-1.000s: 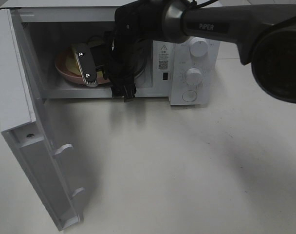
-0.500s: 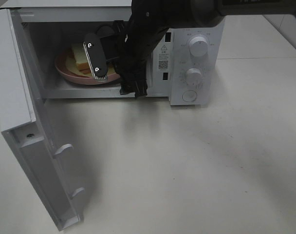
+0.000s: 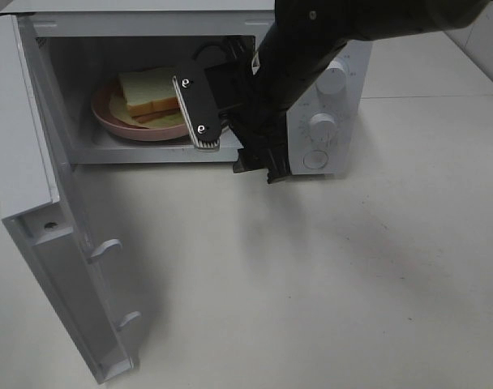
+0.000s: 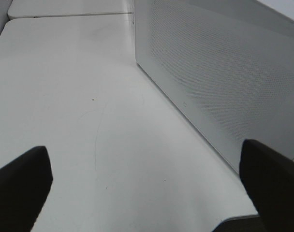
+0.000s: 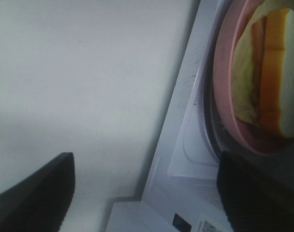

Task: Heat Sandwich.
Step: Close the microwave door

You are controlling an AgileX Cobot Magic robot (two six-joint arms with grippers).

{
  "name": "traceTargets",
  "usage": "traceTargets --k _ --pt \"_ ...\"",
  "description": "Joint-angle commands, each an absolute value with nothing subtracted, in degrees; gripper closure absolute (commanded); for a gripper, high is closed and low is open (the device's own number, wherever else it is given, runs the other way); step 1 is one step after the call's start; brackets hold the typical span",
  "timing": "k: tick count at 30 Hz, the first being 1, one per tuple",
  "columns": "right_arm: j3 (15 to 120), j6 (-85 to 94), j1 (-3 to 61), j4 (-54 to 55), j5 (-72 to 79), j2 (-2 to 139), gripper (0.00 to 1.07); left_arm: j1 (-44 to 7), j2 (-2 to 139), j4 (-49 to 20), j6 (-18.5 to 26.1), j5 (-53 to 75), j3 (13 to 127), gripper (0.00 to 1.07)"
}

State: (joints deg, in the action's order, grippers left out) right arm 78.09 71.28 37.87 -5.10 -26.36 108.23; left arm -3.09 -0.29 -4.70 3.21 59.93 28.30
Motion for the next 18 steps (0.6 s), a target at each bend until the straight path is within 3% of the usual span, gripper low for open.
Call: traceTargets --k 1,18 --pt "74.5 70.6 37.7 -5.0 -25.7 103.9 0.30 -3.0 -1.1 -5.2 3.2 59.4 28.2 0.09" --pt "59.1 65.4 37.7 -5.0 -25.8 86.0 0.31 -3.0 -1.1 -5.2 3.2 59.4 28.2 0.09"
